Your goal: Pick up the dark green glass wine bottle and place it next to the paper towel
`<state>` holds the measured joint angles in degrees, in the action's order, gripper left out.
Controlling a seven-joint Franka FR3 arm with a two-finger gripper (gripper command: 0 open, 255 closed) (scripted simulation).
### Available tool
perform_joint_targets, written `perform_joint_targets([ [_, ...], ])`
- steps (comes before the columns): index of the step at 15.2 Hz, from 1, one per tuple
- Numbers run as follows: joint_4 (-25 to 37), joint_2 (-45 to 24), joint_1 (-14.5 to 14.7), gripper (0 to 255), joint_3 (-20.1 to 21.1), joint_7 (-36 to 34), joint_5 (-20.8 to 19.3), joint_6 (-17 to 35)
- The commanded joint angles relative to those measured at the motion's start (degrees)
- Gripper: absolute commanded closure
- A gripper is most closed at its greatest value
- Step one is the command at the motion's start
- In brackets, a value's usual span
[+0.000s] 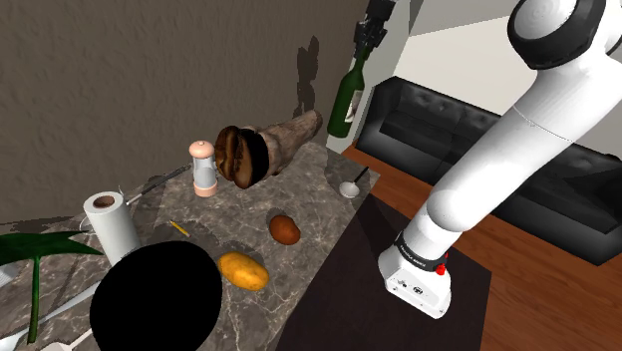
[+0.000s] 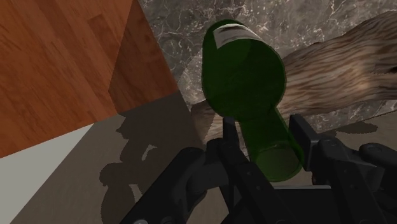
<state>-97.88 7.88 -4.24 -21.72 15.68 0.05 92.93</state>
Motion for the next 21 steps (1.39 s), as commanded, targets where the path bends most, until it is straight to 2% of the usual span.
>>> perform_joint_targets([
  [1,2.42,-0.56,-0.01,255,-0.09,0.13,0.20,-1.89],
  [11,14.13,-3.99,-0.20,255,-0.67,0.76,1.47,-10.45],
  [20,27.22,-9.00,-1.06,255,-1.72,1.81,3.61,-18.97],
  [21,25.44,-7.47,-0.07,255,-0.77,0.12,2.90,-18.51],
])
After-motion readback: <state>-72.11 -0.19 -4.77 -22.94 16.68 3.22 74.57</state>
